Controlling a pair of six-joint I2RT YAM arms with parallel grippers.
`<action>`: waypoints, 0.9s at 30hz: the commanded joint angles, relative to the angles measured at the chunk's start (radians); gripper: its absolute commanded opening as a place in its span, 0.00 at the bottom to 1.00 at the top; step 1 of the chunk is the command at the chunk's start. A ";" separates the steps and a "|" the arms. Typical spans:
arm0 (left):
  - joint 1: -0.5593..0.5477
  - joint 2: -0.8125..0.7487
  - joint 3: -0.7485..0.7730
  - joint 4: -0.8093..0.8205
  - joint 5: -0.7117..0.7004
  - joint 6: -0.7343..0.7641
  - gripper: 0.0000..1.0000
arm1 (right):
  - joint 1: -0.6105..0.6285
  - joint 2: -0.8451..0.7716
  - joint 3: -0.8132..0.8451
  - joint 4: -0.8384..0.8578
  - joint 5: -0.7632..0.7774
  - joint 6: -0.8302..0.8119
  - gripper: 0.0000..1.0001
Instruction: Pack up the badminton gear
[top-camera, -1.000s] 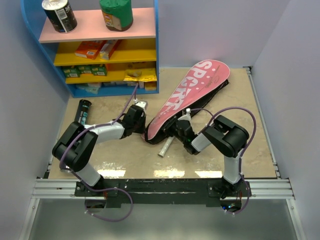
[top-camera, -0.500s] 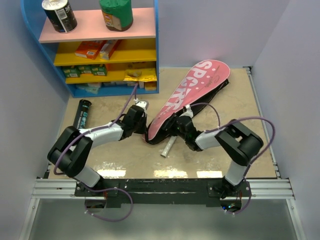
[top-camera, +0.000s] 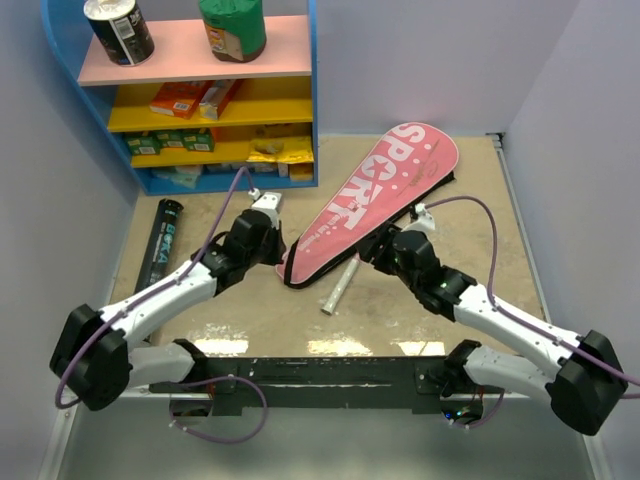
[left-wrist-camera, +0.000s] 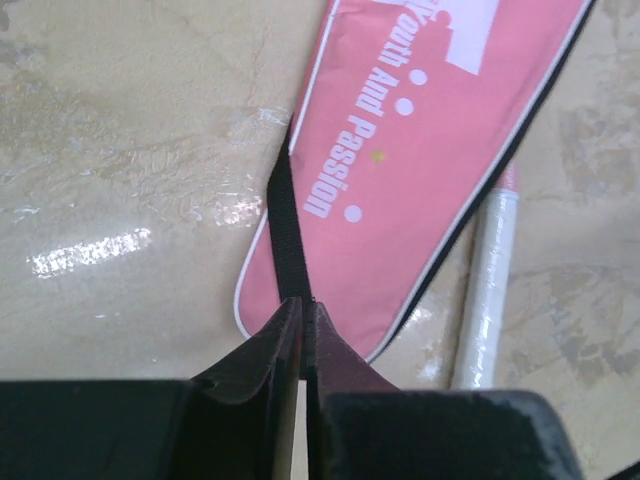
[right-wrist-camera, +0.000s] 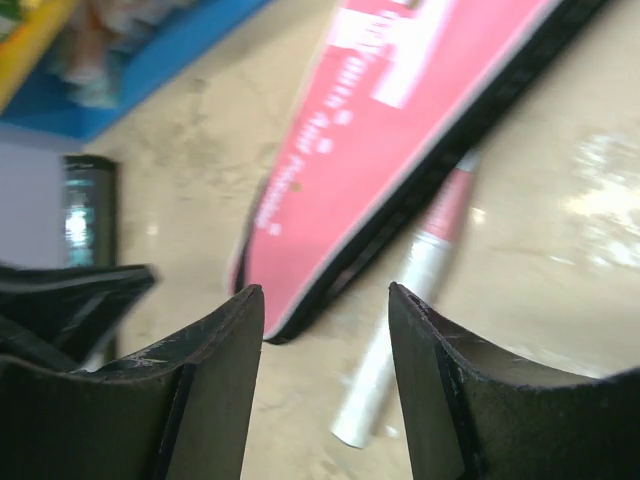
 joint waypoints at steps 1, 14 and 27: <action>-0.066 -0.078 0.069 -0.064 -0.011 0.011 0.15 | -0.002 -0.041 0.021 -0.287 0.120 -0.005 0.57; -0.244 0.284 0.339 -0.069 -0.107 0.245 0.42 | -0.005 -0.183 0.005 -0.416 0.130 0.015 0.59; -0.336 0.525 0.407 -0.038 -0.333 0.381 0.48 | -0.004 -0.355 -0.076 -0.488 0.099 0.035 0.63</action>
